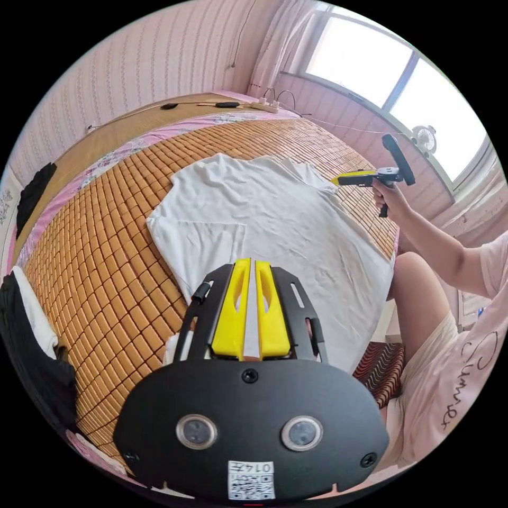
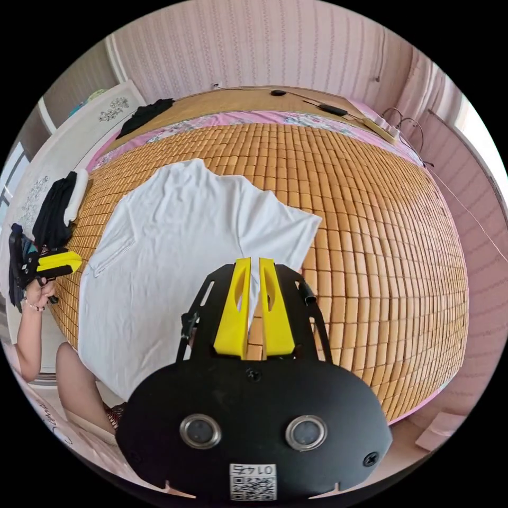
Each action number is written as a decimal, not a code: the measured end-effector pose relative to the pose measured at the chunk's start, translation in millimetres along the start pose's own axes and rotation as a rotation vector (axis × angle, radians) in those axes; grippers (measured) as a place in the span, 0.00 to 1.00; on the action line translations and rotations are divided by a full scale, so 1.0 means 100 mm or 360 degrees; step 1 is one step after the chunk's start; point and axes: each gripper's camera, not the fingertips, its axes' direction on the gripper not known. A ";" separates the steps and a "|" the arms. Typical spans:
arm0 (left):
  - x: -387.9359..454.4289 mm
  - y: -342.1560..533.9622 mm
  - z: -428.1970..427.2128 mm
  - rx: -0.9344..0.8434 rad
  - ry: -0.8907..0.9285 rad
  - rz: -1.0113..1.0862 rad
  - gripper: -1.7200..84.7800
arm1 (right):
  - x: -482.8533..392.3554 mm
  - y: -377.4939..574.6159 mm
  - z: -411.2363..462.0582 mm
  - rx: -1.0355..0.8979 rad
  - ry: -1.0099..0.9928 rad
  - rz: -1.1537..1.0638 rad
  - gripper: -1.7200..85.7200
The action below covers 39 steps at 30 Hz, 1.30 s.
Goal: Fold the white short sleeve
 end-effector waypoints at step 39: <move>1.80 -3.18 3.03 -0.0283 -0.0002 0.0382 0.01 | 1.73 1.06 0.11 0.0183 -0.0606 -0.0029 0.07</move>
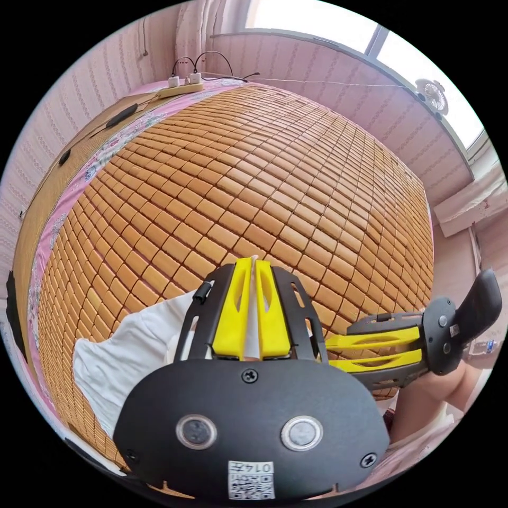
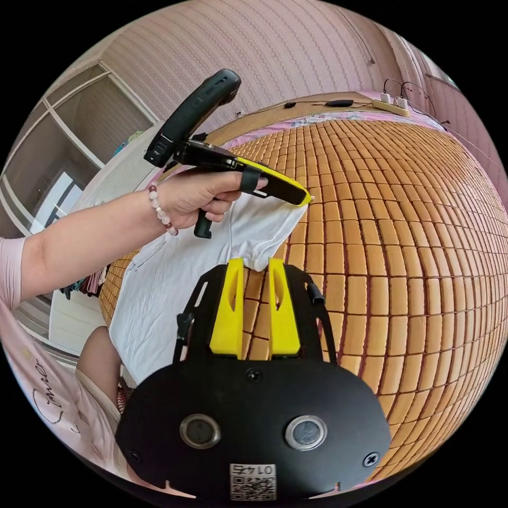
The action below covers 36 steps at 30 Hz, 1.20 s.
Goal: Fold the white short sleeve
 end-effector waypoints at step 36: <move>-1.84 3.41 -2.03 0.0324 -0.0094 -0.0836 0.06 | -0.82 -0.62 0.19 -0.0106 -0.0010 -0.0465 0.10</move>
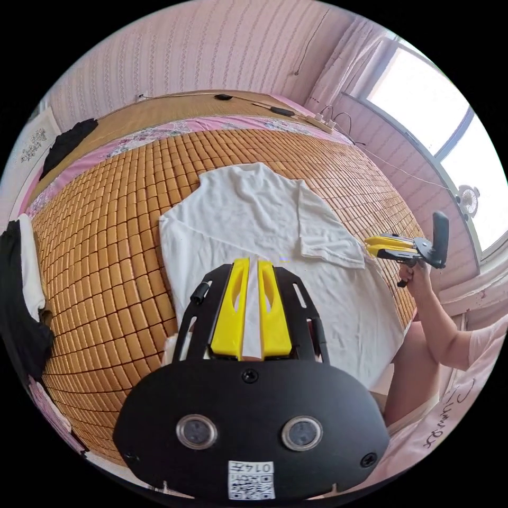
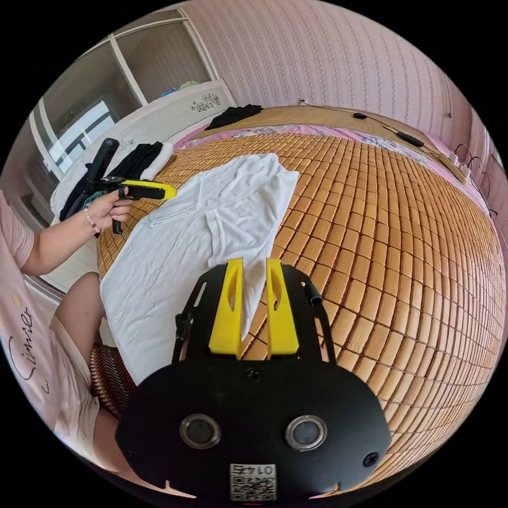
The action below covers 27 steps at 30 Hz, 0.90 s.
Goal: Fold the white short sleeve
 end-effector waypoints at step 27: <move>-1.69 -0.47 -0.37 0.0019 0.0168 -0.0299 0.12 | 0.59 -2.14 0.75 -0.0334 0.0092 0.0274 0.11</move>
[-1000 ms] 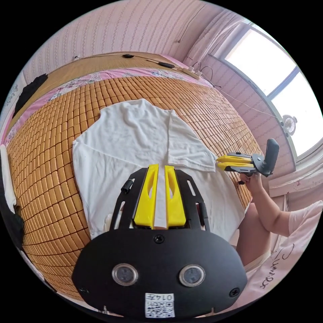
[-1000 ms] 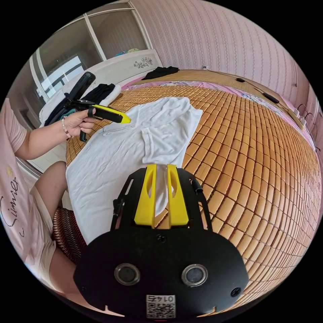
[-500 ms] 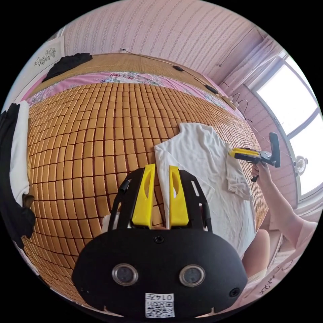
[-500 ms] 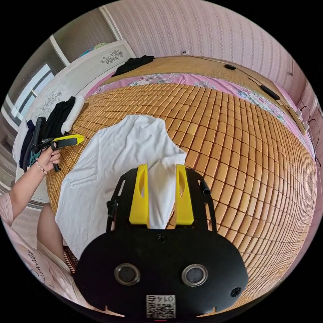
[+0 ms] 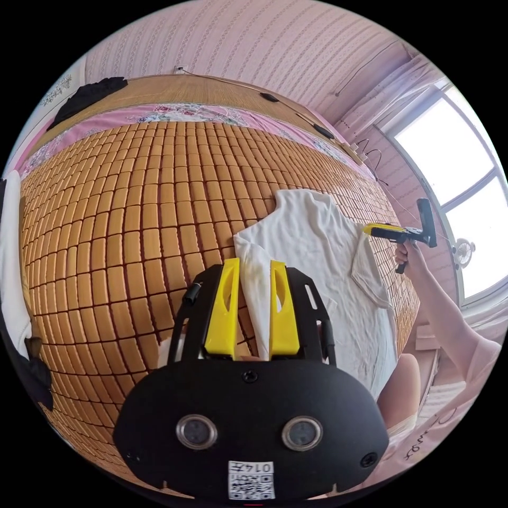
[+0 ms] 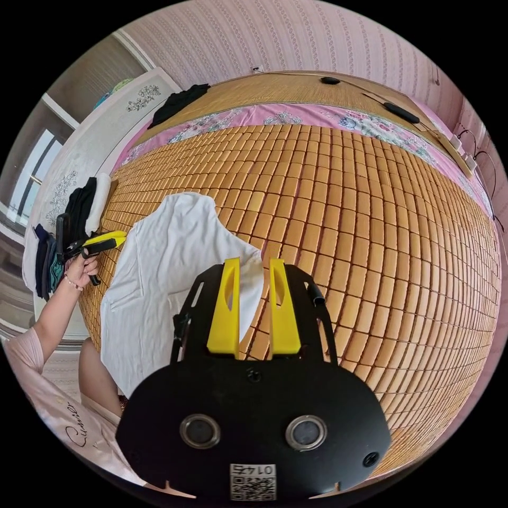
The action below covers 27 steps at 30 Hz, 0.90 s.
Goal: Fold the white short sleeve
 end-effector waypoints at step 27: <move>0.28 -0.98 -0.76 0.0317 -0.0138 -0.0113 0.01 | 0.14 -0.71 -0.65 0.0349 0.0115 0.0146 0.02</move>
